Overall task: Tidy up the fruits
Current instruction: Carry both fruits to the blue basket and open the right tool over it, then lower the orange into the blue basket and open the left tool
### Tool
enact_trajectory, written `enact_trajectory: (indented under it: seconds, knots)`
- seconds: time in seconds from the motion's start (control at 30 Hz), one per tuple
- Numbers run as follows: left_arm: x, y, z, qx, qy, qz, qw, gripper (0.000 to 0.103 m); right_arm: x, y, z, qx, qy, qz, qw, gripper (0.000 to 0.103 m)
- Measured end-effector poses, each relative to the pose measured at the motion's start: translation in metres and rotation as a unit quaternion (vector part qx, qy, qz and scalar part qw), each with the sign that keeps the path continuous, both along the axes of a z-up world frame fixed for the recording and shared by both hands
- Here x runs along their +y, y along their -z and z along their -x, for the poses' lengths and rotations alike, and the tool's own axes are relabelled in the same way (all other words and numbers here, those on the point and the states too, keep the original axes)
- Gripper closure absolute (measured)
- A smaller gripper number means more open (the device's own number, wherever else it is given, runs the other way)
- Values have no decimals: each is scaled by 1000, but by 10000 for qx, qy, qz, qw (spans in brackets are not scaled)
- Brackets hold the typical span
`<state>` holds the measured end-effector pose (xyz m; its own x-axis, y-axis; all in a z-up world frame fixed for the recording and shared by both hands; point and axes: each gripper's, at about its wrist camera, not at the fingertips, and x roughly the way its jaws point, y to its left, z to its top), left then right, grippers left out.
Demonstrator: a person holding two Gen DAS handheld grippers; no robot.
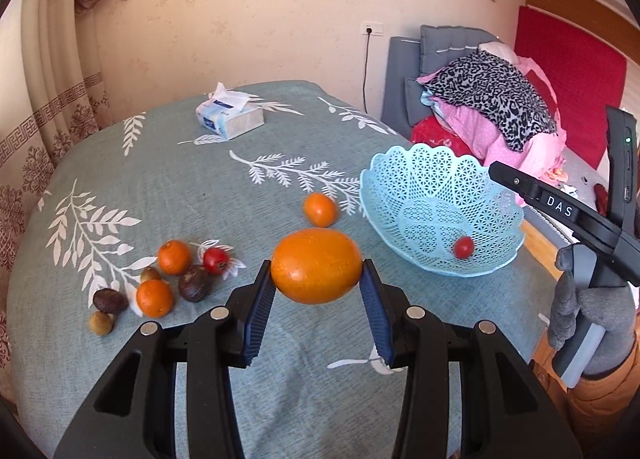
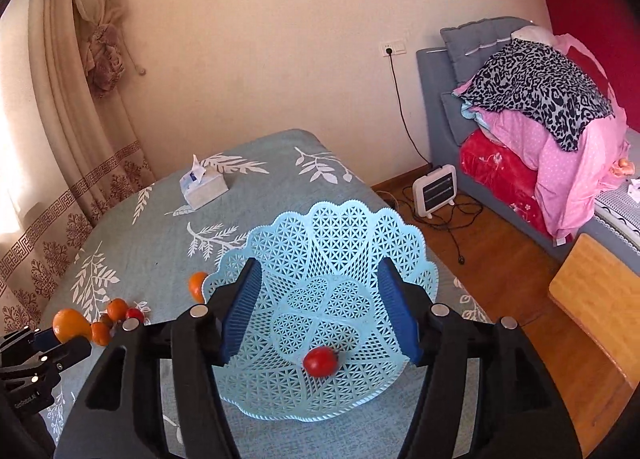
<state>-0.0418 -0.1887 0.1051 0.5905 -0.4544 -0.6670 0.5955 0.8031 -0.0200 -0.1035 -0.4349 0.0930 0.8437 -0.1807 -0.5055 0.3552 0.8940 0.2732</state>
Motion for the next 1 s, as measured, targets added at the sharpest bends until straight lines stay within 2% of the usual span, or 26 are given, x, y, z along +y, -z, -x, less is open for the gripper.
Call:
enact_trajectory:
  seconds: [0.3,0.63,0.67,0.73,0.77,1.0]
  knots:
    - [-66,12,-8,331,693,36,9970,59,-16,1,11,-160,274,-91,9995,39]
    - [-109,24,-8,516,1065,-78,9929,58,-21,3,16,-218,357,-120,9991,34]
    - [-110,24,-8,517,1062,-77,9930,55,-21,3,17,-215,362,-127,9990,34]
    - [-108,22,-8,460,968,-26,9942,21,-21,4,17,-219,368,-140,9990,34]
    - [-105,20,-8,413,903,27,9951,17,-21,5,18,-224,375,-140,9989,34]
    - [-68,3,-25,96,258,282,9992,11,-18,4,20,-319,347,-124,9988,30]
